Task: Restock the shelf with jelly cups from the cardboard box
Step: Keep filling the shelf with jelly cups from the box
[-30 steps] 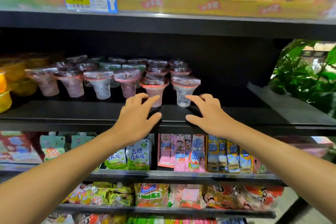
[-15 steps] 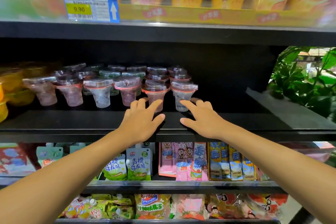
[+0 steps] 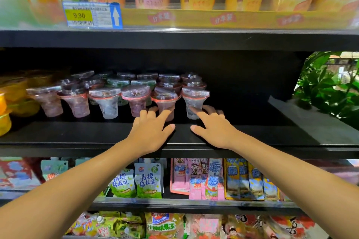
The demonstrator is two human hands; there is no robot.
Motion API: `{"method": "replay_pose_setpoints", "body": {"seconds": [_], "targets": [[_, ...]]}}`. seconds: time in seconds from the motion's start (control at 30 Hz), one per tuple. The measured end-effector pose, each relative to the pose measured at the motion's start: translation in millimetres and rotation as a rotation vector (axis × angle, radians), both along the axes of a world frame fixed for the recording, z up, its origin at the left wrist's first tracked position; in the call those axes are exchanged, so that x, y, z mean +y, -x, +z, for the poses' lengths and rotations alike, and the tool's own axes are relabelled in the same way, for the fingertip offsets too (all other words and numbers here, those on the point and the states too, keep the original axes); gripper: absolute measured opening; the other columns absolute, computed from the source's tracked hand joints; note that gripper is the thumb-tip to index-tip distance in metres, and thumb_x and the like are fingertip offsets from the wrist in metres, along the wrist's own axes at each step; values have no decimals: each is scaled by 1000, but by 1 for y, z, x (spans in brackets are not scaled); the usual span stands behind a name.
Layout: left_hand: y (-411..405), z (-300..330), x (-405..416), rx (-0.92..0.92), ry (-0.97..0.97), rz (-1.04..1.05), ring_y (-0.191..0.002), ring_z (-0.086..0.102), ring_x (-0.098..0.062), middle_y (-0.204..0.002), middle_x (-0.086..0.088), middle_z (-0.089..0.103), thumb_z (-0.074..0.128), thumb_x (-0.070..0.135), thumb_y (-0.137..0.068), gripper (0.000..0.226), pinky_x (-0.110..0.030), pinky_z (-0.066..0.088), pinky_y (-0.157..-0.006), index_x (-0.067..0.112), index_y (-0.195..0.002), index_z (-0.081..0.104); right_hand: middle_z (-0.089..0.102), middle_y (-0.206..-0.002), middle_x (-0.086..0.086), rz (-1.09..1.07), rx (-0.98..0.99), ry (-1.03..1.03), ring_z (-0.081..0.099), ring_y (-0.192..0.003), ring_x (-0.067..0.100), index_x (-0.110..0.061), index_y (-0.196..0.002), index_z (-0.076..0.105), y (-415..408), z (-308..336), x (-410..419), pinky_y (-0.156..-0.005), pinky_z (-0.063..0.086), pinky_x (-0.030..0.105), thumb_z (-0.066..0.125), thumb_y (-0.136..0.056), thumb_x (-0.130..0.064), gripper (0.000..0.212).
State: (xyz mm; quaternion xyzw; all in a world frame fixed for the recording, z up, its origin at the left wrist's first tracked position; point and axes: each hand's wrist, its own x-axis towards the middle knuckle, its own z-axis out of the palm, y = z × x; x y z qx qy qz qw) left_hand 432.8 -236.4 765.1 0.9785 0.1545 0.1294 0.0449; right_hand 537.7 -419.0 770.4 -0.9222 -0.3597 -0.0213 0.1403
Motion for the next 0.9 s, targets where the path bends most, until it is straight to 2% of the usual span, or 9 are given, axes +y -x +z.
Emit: {"method": "replay_pose_setpoints", "body": {"seconds": [0.13, 0.2, 0.27, 0.33, 0.43, 0.57, 0.7, 0.8, 0.9], "targets": [[0, 0, -2, -24, 11, 5, -122, 37, -34, -127, -14, 52, 39, 53, -101, 56, -44, 36, -96, 31, -150, 28, 18, -164, 7, 9, 5, -21, 15, -147, 44, -43, -156, 16, 2, 4, -5, -115, 28, 52, 50, -99, -51, 67], [3, -1, -2, -46, 58, -5, -122, 35, -34, -126, -13, 51, 41, 52, -101, 56, -45, 37, -98, 29, -150, 28, 28, -159, 10, 11, 5, -36, 24, -143, 43, -41, -156, 21, 5, 8, -8, -111, 32, 50, 50, -98, -51, 66], [7, -2, -3, -60, 93, -5, -127, 33, -33, -131, -11, 48, 43, 50, -100, 56, -47, 37, -103, 28, -151, 29, 41, -149, 10, 30, -6, -43, 33, -136, 38, -39, -154, 23, 9, 9, -11, -106, 36, 48, 50, -98, -53, 64], [13, -3, -8, -77, 120, 11, -134, 28, -33, -141, -7, 44, 43, 50, -100, 57, -49, 34, -108, 28, -151, 30, 44, -141, 8, 77, 2, -72, 36, -131, 32, -38, -153, 24, 15, 10, -15, -103, 37, 46, 51, -97, -53, 64], [23, -2, -17, -119, 133, 29, -140, 24, -28, -149, 0, 39, 44, 49, -100, 56, -48, 29, -112, 29, -151, 33, 40, -145, 3, 172, 18, -127, 33, -133, 26, -37, -153, 24, 26, 11, -17, -105, 34, 44, 52, -97, -51, 65], [46, -2, -26, -185, 129, 50, -137, 25, -23, -148, 5, 40, 45, 47, -100, 53, -45, 27, -111, 31, -150, 36, 31, -154, -4, 309, 23, -197, 23, -143, 21, -34, -154, 26, 44, 13, -18, -114, 25, 43, 54, -97, -48, 64], [83, -11, -30, -222, 73, 122, -140, 20, -22, -152, 3, 34, 47, 45, -99, 55, -45, 24, -113, 31, -151, 36, 23, -158, -6, 458, -18, -220, 13, -147, 17, -33, -154, 25, 68, 7, -13, -120, 19, 43, 54, -97, -46, 65], [123, -18, -23, -188, 29, 225, -144, 14, -24, -158, 0, 25, 49, 46, -99, 60, -48, 23, -115, 31, -154, 32, 15, -163, -2, 536, -81, -190, 7, -150, 19, -33, -156, 22, 89, -1, -3, -123, 14, 43, 53, -98, -46, 68], [169, -27, -15, -88, -48, 322, -145, 13, -26, -162, -2, 19, 39, 55, -100, 63, -48, 25, -114, 34, -157, 24, 6, -166, 2, 596, -105, -101, 1, -153, 23, -33, -158, 15, 114, -10, 10, -125, 7, 45, 51, -99, -47, 71]]}}
